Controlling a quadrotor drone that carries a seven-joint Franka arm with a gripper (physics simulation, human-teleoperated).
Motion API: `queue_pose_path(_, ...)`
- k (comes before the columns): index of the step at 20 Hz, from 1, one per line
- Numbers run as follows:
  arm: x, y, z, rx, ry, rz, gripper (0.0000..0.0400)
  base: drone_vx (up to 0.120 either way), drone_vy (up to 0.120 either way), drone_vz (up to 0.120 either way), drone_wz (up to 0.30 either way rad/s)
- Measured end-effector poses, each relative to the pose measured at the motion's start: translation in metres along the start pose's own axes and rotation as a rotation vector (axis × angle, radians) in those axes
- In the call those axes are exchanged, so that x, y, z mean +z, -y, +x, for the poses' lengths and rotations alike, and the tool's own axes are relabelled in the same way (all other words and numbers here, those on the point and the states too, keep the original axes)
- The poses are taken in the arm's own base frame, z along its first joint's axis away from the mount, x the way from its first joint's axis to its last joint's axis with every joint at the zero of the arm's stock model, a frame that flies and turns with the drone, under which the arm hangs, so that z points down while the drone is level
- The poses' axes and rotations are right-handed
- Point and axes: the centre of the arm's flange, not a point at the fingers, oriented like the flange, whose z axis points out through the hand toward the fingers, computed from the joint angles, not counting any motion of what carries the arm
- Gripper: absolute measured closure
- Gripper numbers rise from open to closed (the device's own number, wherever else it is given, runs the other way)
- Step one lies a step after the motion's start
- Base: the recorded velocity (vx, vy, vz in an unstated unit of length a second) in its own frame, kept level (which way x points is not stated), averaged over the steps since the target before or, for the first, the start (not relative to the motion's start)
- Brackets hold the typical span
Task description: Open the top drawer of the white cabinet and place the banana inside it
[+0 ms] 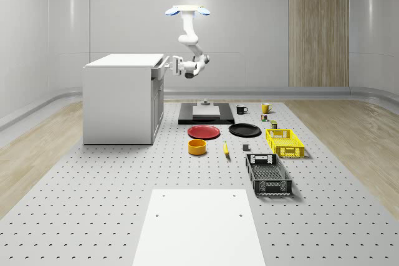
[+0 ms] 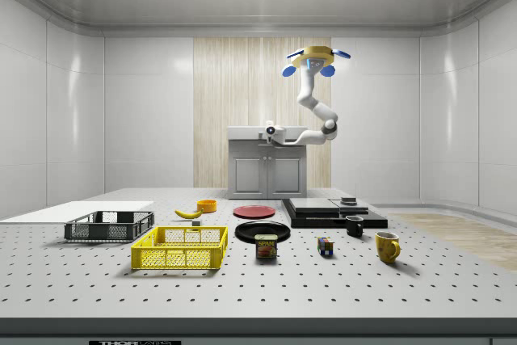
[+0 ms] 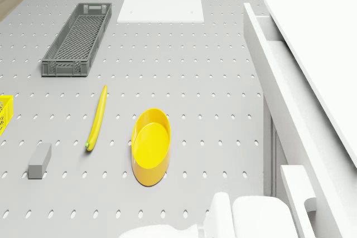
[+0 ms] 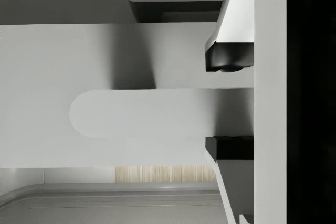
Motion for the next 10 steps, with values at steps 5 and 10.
queue_pose_path(5,-0.025,-0.003,0.006,-0.013,0.011,0.011,0.0271,0.000,0.000,0.000,0.000)
queue_pose_path(10,-0.057,-0.002,0.002,-0.035,-0.005,0.001,0.0236,0.000,0.000,0.000,0.000)
